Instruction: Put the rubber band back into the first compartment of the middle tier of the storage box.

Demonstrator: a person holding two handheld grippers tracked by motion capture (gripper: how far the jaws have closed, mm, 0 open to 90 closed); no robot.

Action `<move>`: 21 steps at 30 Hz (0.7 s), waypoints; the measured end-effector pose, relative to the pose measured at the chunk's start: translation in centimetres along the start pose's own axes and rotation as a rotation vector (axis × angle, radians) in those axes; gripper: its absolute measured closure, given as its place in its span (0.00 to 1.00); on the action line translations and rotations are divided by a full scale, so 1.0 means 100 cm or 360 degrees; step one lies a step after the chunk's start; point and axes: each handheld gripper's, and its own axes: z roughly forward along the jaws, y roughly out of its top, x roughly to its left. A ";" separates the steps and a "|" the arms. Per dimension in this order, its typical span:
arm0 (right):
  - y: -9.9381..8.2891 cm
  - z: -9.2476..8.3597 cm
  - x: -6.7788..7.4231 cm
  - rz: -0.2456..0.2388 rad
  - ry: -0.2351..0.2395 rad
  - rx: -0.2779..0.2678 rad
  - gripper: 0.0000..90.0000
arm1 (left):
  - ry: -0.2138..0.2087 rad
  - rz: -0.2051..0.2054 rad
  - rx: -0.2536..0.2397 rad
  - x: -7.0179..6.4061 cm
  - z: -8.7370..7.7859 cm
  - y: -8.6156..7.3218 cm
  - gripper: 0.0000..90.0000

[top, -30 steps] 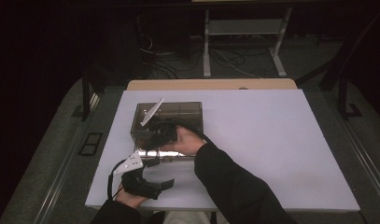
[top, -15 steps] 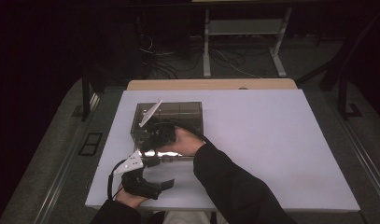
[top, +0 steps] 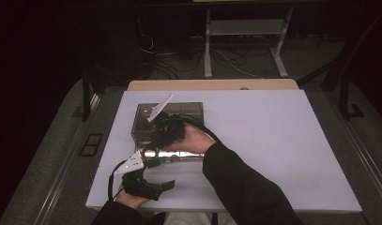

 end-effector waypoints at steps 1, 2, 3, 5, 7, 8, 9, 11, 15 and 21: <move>-0.001 -0.004 -0.001 0.0005 -0.0008 -0.0010 0.52 | -0.0001 -0.0009 -0.0008 0.000 0.000 0.000 0.00; -0.004 -0.011 -0.002 0.0018 -0.0027 -0.0020 0.46 | 0.0000 -0.0003 -0.0005 0.000 0.000 0.000 0.00; -0.004 -0.011 -0.002 0.0018 -0.0027 -0.0020 0.46 | 0.0001 -0.0003 -0.0005 0.000 0.000 0.000 0.00; -0.006 -0.019 -0.002 0.0028 -0.0041 -0.0029 0.39 | -0.0002 -0.0002 -0.0005 0.000 0.000 0.000 0.00; -0.008 -0.027 -0.003 0.0043 -0.0054 -0.0045 0.28 | 0.0001 0.0002 -0.0004 0.000 0.000 0.000 0.00; -0.010 -0.032 -0.003 0.0062 -0.0058 -0.0062 0.25 | 0.0001 0.0002 -0.0005 0.000 0.000 0.000 0.00; -0.012 -0.035 -0.004 0.0069 -0.0064 -0.0073 0.21 | 0.0001 0.0005 -0.0005 0.000 0.000 0.000 0.00; -0.015 -0.043 -0.004 0.0101 -0.0082 -0.0088 0.17 | 0.0003 0.0005 -0.0003 0.000 0.000 0.000 0.00; -0.023 -0.057 -0.003 0.0137 -0.0114 -0.0124 0.10 | -0.0001 0.0002 -0.0009 0.000 0.000 0.000 0.00; -0.036 -0.076 -0.002 0.0196 -0.0179 -0.0149 0.01 | 0.0000 0.0001 -0.0010 0.000 0.000 0.000 0.00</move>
